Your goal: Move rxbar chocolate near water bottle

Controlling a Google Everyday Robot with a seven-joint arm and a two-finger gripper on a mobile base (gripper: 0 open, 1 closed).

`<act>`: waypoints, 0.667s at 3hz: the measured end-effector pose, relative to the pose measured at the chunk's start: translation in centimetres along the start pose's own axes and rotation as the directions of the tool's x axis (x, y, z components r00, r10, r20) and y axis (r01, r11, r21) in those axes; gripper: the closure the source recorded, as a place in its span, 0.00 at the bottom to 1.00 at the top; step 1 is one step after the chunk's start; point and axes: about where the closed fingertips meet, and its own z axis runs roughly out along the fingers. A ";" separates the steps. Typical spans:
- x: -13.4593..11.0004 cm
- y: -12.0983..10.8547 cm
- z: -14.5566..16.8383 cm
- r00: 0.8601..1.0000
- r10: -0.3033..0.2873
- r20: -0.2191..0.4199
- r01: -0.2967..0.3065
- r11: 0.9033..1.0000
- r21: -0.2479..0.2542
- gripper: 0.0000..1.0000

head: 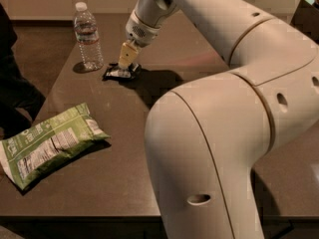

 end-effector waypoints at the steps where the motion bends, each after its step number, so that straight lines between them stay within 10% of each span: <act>1: 0.0 0.1 0.3 1.000 -0.001 -0.001 0.001 1.000 -0.005 0.05; 2: 0.0 0.1 0.5 1.000 -0.001 -0.002 0.001 1.000 -0.007 0.00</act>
Offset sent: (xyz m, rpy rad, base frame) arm -0.0002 0.0014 -0.0020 0.0002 0.0033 0.0030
